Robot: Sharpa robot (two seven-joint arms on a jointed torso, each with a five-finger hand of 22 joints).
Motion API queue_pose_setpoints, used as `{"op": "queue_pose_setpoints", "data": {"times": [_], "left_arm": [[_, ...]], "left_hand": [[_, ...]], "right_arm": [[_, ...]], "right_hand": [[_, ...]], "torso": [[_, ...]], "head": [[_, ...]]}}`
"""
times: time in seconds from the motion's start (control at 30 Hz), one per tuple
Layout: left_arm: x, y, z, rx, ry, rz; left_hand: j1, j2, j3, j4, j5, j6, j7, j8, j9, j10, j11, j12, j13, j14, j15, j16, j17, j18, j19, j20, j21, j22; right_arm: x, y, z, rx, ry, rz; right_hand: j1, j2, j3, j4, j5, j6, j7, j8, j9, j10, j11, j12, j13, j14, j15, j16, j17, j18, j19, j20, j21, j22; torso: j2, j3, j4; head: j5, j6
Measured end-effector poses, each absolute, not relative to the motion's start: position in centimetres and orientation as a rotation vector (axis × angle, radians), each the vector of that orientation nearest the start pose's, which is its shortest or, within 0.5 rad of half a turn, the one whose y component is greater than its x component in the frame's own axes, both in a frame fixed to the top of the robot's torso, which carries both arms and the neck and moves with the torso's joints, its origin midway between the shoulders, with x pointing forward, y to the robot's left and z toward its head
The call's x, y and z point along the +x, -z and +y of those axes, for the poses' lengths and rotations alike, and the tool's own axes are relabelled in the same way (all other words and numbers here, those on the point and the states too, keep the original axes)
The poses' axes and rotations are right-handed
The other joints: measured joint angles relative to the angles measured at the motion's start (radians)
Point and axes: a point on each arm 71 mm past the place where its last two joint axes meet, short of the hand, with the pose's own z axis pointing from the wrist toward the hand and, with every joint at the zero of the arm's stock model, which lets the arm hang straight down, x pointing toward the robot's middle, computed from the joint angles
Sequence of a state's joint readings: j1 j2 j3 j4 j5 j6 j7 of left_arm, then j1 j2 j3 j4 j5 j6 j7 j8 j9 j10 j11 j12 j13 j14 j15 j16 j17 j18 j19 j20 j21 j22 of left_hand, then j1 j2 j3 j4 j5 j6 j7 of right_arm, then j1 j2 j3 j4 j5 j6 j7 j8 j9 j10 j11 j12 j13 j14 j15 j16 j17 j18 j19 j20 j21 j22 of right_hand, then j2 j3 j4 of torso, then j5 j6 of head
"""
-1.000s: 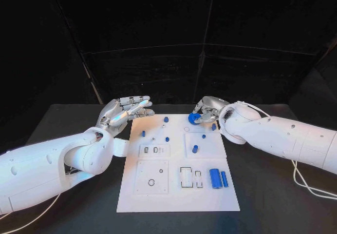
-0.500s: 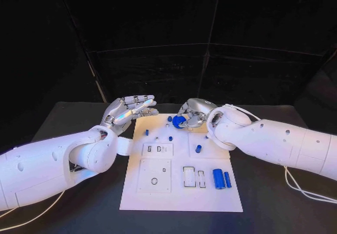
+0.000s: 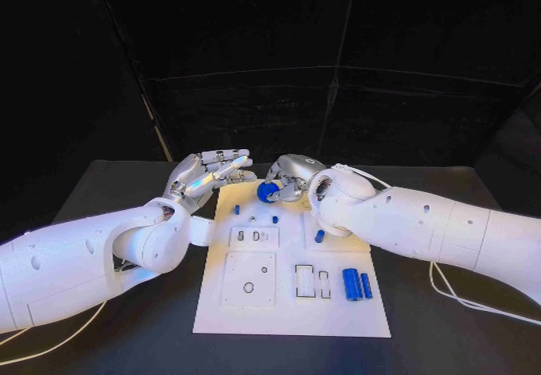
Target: Assemble the parts on the task board
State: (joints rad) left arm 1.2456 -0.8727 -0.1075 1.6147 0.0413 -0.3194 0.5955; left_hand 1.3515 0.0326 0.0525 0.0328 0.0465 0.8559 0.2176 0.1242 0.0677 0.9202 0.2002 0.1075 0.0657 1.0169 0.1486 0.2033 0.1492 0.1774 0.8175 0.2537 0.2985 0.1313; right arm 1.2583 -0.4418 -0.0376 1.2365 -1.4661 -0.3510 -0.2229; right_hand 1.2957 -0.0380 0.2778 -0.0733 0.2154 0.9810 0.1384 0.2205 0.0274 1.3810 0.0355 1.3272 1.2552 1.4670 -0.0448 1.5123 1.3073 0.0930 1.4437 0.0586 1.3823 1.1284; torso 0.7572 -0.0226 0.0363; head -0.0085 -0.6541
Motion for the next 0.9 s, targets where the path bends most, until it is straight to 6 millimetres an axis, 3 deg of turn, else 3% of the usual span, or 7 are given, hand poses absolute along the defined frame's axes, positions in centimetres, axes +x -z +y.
{"op": "queue_pose_setpoints", "data": {"times": [0.7, 0.9], "left_arm": [[47.17, 16.13, 20.22, -1.023, 1.680, 1.272], [47.21, 16.14, 20.32, -1.028, 1.677, 1.269]], "left_hand": [[0.000, 0.000, 0.000, 0.000, 0.000, 0.000, 0.000, 0.000, 0.000, 0.000, 0.000, -0.004, 0.000, 0.000, 0.000, 0.000, 0.000, 0.000, 0.000, 0.000, 0.000, -0.001], [0.000, 0.000, -0.003, -0.003, 0.000, 0.000, 0.000, 0.000, 0.000, 0.000, 0.000, -0.004, 0.000, 0.000, 0.000, -0.004, 0.000, 0.000, 0.000, 0.000, 0.000, -0.001]], "right_arm": [[54.18, 17.43, -6.87, -0.151, -0.605, 1.623], [54.22, 17.46, -6.95, -0.149, -0.597, 1.619]], "right_hand": [[-0.019, -0.008, 0.024, 0.012, -0.001, 0.000, 0.000, -0.021, 0.000, 0.000, 0.000, -0.009, -0.006, 0.000, 0.000, 0.000, 0.001, 0.000, 0.000, 0.000, 0.000, 0.000], [-0.030, -0.020, 0.029, 0.012, -0.001, 0.000, 0.000, -0.027, 0.000, -0.004, 0.004, -0.016, -0.010, 0.000, 0.000, 0.000, 0.001, 0.000, 0.000, 0.000, 0.000, -0.003]], "torso": [[-0.001, 0.0013, -0.0029], [-0.001, 0.0019, -0.0030]], "head": [[0.000, -0.012], [-0.003, -0.014]]}}
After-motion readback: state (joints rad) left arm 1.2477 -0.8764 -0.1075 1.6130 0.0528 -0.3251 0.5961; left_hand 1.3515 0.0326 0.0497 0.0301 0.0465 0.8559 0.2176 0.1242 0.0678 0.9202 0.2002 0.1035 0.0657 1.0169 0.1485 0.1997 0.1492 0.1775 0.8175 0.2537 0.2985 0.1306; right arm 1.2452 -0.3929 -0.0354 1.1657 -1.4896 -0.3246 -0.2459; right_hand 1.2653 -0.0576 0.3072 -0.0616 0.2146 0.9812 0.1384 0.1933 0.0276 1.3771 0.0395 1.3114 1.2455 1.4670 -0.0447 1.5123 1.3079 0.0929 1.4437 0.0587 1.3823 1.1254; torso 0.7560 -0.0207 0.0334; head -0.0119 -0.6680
